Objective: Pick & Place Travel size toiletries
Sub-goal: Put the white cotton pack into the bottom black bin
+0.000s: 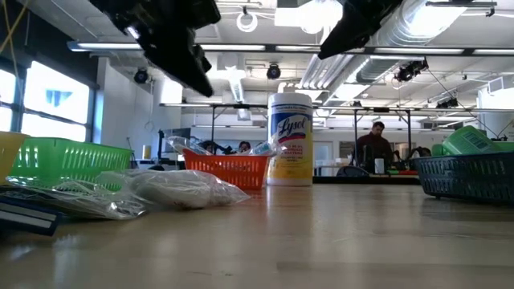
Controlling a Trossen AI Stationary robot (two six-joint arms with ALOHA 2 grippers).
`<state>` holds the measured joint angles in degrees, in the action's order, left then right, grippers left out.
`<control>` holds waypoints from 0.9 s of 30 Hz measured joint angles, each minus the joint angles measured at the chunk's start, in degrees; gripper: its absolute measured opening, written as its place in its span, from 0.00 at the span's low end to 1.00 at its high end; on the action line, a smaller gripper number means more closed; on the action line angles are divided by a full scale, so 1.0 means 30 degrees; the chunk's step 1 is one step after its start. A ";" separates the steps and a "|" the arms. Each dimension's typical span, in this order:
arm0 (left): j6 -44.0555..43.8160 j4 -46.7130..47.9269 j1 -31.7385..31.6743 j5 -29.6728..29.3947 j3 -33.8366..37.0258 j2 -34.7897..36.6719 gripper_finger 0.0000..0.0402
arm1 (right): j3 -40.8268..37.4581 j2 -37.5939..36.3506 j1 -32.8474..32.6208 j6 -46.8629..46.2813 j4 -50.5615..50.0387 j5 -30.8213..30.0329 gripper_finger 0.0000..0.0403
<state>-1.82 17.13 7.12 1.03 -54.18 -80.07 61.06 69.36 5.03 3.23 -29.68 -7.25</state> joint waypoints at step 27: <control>-0.1559 0.1908 0.0633 0.0279 -0.0012 0.0086 0.48 | 0.0000 0.0000 -0.0019 -0.0205 -0.0003 0.0554 0.51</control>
<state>-6.50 22.85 9.02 1.87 -54.22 -79.81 61.06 69.36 4.97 2.62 -29.69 -5.58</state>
